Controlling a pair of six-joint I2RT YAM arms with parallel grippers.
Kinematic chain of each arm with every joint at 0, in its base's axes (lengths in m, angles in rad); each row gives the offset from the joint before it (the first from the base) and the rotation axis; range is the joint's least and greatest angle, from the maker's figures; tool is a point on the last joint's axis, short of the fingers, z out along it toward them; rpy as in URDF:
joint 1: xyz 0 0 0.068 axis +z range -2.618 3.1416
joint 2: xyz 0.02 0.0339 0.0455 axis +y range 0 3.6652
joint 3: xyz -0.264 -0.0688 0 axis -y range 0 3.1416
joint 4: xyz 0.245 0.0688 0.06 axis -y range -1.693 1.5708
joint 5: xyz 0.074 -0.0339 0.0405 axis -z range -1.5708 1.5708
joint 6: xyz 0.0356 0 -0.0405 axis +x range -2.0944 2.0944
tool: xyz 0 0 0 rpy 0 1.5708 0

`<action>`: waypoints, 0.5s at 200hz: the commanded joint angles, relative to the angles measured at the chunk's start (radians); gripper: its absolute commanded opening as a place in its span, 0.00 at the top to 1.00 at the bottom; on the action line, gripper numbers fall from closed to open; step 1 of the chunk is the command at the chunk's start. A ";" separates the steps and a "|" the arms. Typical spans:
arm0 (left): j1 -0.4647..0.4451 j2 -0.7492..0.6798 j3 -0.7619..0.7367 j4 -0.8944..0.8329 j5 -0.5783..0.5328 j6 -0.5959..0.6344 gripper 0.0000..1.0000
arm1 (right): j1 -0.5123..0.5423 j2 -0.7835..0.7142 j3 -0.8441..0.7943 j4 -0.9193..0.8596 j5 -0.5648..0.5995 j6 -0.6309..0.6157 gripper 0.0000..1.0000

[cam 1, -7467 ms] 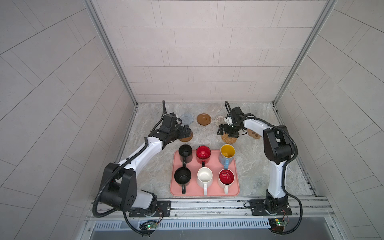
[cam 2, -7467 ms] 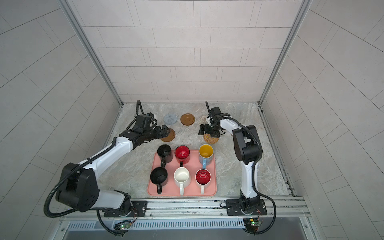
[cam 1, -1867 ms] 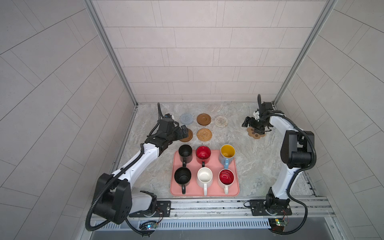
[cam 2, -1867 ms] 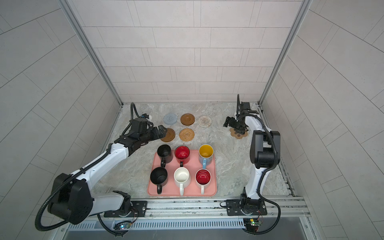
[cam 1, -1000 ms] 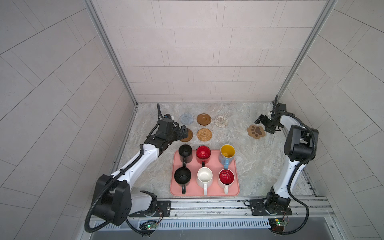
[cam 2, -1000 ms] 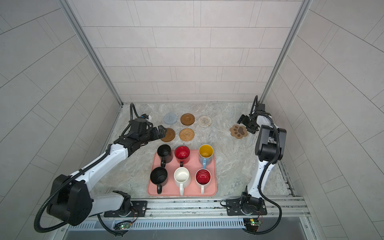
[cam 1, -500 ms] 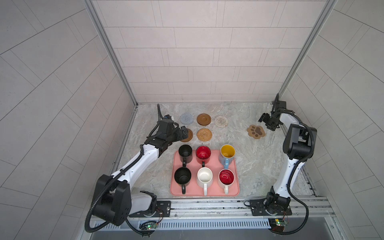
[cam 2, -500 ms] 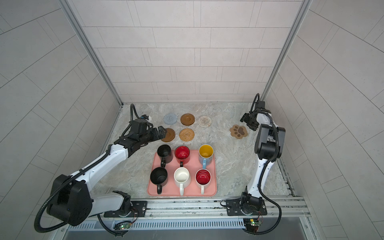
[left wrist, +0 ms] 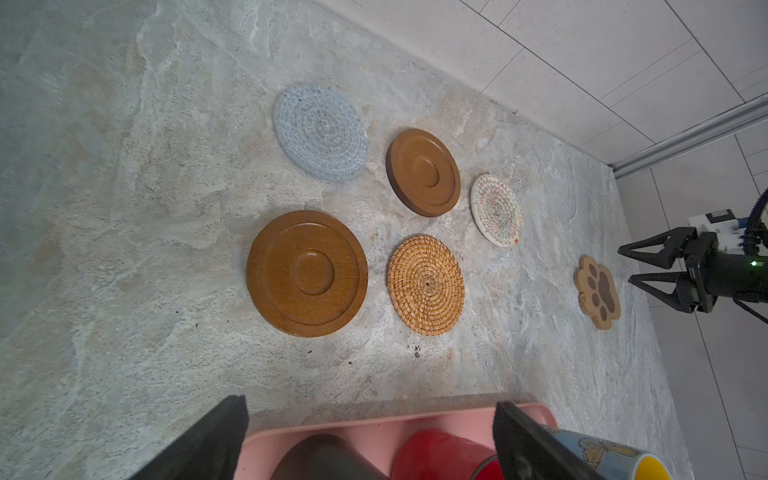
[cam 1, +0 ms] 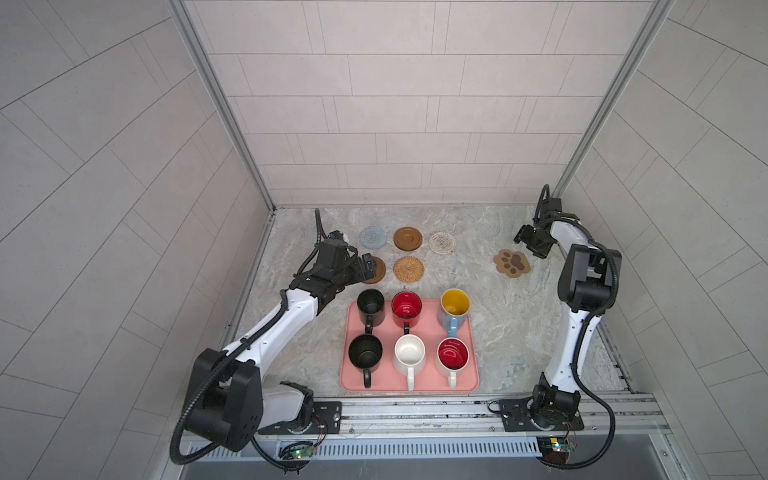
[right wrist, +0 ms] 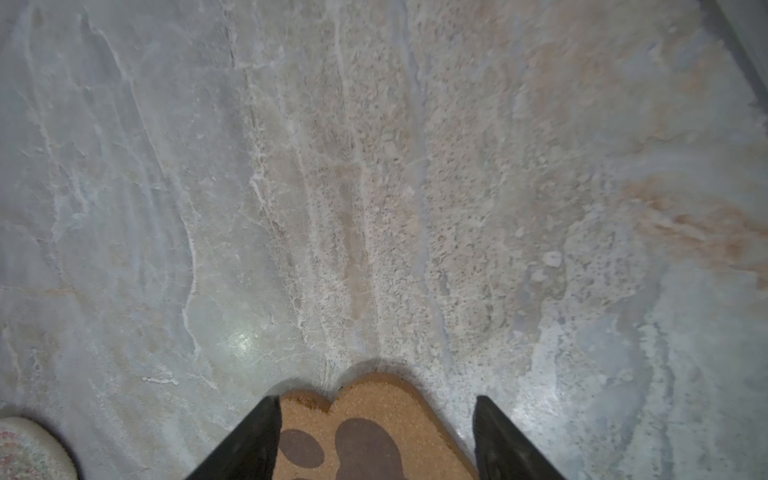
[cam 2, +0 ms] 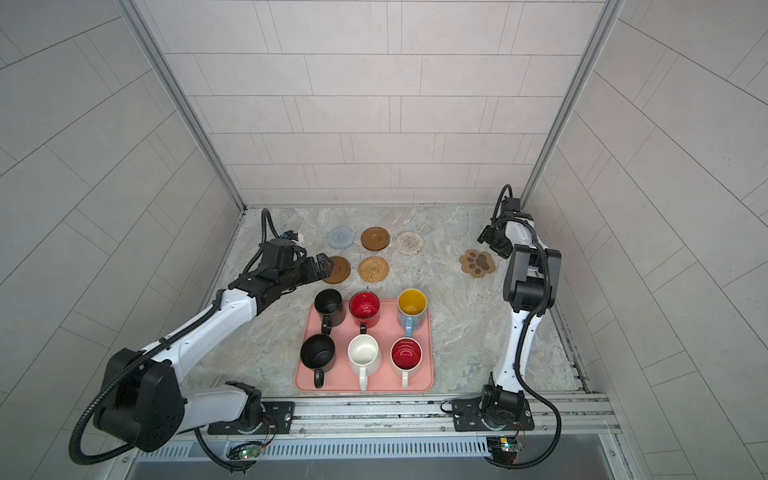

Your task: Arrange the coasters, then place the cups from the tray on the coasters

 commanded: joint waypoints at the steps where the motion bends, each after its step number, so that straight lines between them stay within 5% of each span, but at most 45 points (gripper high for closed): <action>1: 0.003 -0.017 -0.011 0.020 0.000 -0.007 0.00 | 0.008 0.014 0.019 -0.057 0.063 0.022 0.26; 100: 0.004 -0.006 -0.022 0.032 0.003 -0.007 0.00 | 0.020 0.063 0.068 -0.115 0.077 0.007 0.26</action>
